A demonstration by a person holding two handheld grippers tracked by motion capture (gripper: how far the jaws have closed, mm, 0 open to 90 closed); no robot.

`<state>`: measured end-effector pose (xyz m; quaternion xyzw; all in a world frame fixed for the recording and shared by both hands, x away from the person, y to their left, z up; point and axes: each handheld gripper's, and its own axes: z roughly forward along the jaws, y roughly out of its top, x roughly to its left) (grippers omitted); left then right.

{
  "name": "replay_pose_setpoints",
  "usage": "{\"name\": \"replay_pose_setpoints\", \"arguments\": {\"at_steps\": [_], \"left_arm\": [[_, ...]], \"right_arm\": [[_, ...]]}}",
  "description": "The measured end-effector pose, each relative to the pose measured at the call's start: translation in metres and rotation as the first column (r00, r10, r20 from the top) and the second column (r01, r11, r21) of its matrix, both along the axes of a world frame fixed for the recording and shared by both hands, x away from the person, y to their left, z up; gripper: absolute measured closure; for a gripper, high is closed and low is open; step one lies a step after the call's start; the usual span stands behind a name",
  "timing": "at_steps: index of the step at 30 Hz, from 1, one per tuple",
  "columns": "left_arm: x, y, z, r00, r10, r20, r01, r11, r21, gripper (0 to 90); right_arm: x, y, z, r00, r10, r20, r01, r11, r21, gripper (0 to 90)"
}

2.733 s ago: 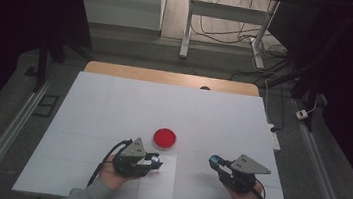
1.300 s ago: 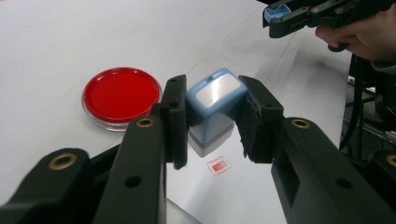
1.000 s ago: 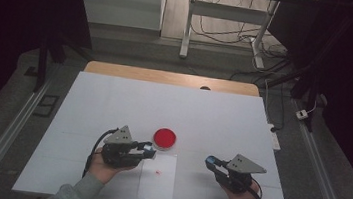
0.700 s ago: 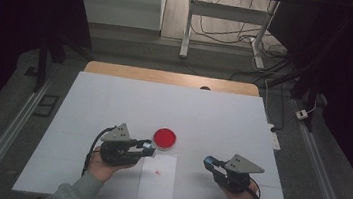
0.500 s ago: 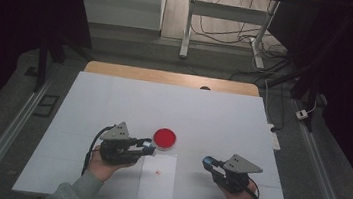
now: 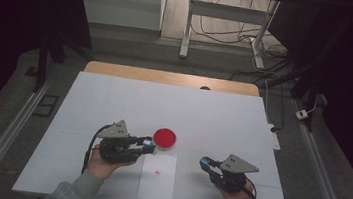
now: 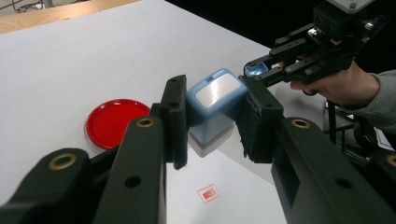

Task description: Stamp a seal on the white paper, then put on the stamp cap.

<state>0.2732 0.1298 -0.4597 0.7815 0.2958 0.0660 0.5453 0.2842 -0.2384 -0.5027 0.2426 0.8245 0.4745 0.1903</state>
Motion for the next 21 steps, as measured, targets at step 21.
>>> {"name": "replay_pose_setpoints", "arguments": {"at_steps": [21], "left_arm": [[0.0003,-0.0035,0.0001,1.0000,-0.009,-0.002,0.009,0.9999,-0.008,65.2]], "right_arm": [[-0.0003,0.0048,-0.0005,0.9999,0.010,-0.002,-0.010,1.000,-0.004,73.7]]}}
